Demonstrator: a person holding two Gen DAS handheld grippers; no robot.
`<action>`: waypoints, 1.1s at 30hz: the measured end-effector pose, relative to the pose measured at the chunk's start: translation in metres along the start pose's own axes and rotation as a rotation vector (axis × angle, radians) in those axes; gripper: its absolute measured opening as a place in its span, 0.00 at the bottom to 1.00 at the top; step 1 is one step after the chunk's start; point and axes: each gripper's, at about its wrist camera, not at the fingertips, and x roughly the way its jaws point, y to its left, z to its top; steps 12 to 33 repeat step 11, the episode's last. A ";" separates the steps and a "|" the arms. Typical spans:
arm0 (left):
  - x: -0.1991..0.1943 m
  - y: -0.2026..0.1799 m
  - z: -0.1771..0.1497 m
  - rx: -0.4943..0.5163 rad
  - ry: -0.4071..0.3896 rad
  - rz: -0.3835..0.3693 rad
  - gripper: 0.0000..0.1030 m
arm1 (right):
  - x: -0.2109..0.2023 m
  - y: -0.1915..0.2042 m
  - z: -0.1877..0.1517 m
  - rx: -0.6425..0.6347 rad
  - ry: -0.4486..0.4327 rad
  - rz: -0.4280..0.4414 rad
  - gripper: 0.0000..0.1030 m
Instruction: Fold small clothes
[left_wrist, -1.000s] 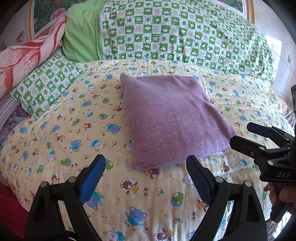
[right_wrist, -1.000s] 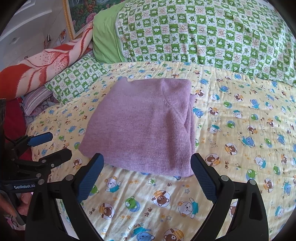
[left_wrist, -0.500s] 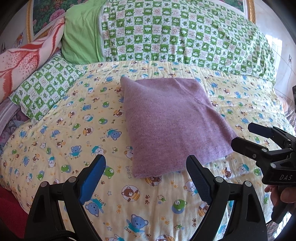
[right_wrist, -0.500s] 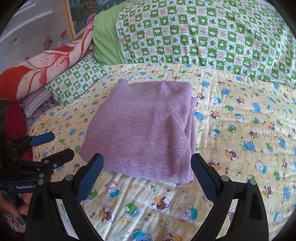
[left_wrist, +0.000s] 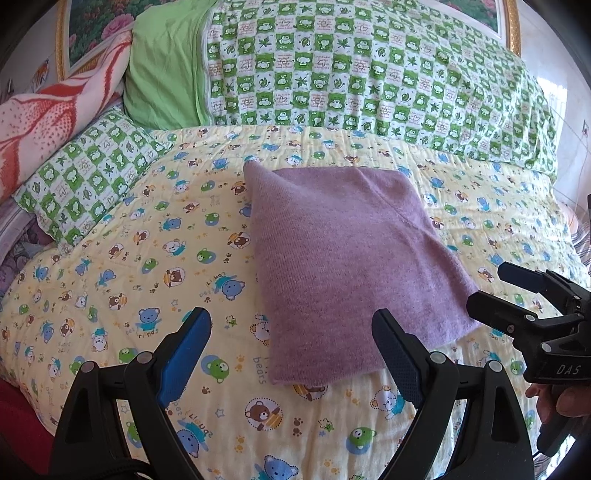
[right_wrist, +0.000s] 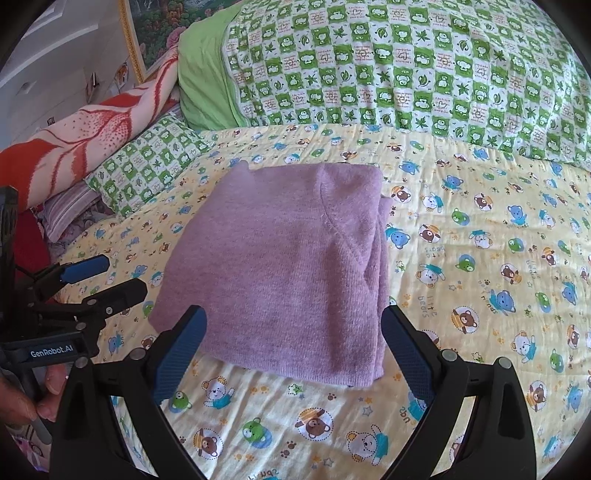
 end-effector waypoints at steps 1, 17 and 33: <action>0.001 0.001 0.000 -0.002 0.004 -0.002 0.87 | 0.001 0.000 0.000 0.000 0.001 0.000 0.93; 0.005 -0.003 0.002 -0.016 0.014 -0.003 0.87 | 0.006 -0.005 0.004 0.005 0.010 0.006 0.93; 0.005 -0.003 0.002 -0.016 0.014 -0.003 0.87 | 0.006 -0.005 0.004 0.005 0.010 0.006 0.93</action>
